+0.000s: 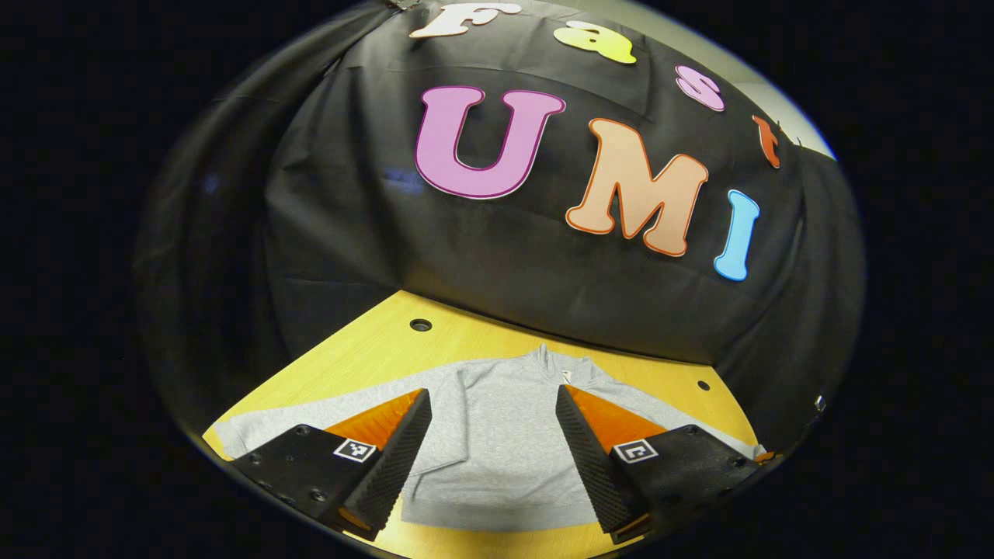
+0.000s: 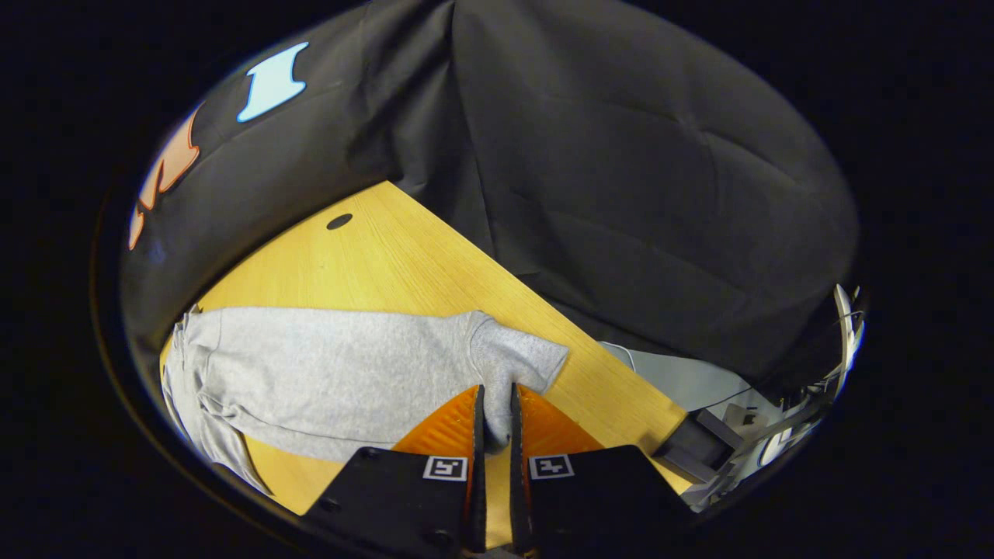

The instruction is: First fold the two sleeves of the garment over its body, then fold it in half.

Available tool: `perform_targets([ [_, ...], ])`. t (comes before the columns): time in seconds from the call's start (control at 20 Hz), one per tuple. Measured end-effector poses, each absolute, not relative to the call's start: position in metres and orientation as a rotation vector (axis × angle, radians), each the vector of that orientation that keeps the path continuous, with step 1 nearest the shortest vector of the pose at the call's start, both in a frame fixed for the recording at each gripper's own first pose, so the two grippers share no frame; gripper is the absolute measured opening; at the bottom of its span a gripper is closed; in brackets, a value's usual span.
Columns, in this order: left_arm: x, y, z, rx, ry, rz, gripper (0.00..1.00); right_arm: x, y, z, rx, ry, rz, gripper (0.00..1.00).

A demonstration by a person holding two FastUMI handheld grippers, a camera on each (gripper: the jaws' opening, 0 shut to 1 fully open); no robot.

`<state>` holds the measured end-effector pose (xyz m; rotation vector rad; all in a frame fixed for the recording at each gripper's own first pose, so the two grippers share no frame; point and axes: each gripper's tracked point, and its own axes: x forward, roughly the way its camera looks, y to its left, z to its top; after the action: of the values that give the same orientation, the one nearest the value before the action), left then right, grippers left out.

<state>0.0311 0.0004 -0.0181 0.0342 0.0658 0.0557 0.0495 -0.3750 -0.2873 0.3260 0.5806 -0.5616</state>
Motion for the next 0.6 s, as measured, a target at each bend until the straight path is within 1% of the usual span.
perform_targets([
  [0.15,0.031,0.002,-0.016,0.038,0.062,0.041,0.94,0.048,-0.373,-0.275,0.333,0.538,-0.563,0.13],
  [0.2,0.030,0.003,-0.016,0.041,0.062,0.035,0.95,0.048,-0.372,-0.274,0.328,0.527,-0.562,0.15],
  [0.3,0.030,0.009,-0.016,0.043,0.065,0.029,0.94,0.050,-0.374,-0.275,0.305,0.507,-0.547,0.13],
  [0.35,0.029,0.011,-0.015,0.040,0.064,0.027,0.94,0.051,-0.374,-0.275,0.293,0.494,-0.536,0.14],
  [0.6,0.024,0.026,-0.014,0.016,0.062,0.017,0.95,0.058,-0.371,-0.266,0.245,0.447,-0.444,0.14],
])
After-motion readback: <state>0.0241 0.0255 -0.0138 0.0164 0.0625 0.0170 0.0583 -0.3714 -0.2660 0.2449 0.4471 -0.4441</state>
